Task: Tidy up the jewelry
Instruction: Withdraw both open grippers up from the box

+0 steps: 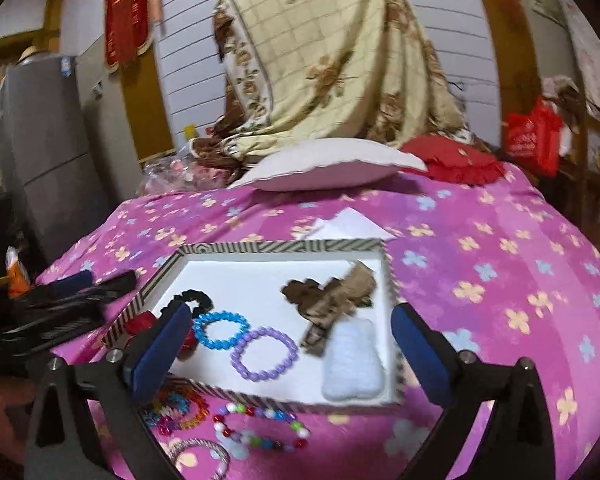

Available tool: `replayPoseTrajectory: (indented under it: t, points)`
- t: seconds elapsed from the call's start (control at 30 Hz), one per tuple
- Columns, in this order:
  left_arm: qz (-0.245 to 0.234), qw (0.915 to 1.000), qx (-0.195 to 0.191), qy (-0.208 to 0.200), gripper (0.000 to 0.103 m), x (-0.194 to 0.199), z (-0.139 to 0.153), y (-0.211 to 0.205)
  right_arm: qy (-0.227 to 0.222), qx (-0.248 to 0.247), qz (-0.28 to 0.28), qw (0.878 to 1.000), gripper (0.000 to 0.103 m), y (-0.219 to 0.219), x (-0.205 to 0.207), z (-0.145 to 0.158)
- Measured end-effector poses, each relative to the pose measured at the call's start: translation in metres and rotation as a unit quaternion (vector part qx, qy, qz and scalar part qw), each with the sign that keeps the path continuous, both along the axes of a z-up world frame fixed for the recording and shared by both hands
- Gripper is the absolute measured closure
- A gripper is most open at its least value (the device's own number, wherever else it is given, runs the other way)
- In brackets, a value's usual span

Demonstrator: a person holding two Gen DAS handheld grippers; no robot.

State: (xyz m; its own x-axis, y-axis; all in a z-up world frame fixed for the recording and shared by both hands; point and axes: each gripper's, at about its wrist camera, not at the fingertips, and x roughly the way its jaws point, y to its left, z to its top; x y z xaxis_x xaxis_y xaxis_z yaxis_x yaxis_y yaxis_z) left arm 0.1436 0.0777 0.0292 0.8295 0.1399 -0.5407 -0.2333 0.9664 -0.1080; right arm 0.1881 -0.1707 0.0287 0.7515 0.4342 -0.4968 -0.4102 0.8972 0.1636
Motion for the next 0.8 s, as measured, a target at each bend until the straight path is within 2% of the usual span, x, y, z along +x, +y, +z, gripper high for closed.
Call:
replayPoseTrajectory:
  t: [0.1, 0.27, 0.37, 0.47, 0.6, 0.73, 0.8]
  points:
    - [-0.004, 0.999, -0.044, 0.012, 0.036, -0.019, -0.006, 0.016, 0.029, 0.011, -0.001, 1.0, 0.001, -0.019, -0.002, -0.008]
    - [0.022, 0.9945, -0.088, 0.052, 0.036, -0.043, -0.022, 0.036, 0.054, -0.042, 0.011, 0.998, 0.001, -0.023, -0.027, -0.023]
    - [0.011, 0.989, -0.126, 0.076, 0.034, -0.057, -0.036, 0.045, 0.084, -0.077, 0.024, 0.993, 0.001, -0.02, -0.044, -0.039]
    - [-0.012, 0.9853, -0.123, 0.118, 0.034, -0.059, -0.051, 0.038, 0.123, -0.113, 0.041, 0.985, 0.001, -0.012, -0.058, -0.055]
    - [-0.061, 0.974, -0.122, 0.18, 0.034, -0.046, -0.072, 0.022, 0.149, -0.169, 0.056, 0.973, 0.003, -0.002, -0.069, -0.079]
    - [-0.096, 0.9663, -0.093, 0.219, 0.034, -0.039, -0.086, 0.001, 0.17, -0.194, 0.056, 0.965, 0.003, 0.0, -0.066, -0.094]
    - [-0.104, 0.9652, -0.083, 0.225, 0.034, -0.038, -0.088, -0.005, 0.171, -0.197, 0.056, 0.964, 0.003, 0.002, -0.066, -0.096]
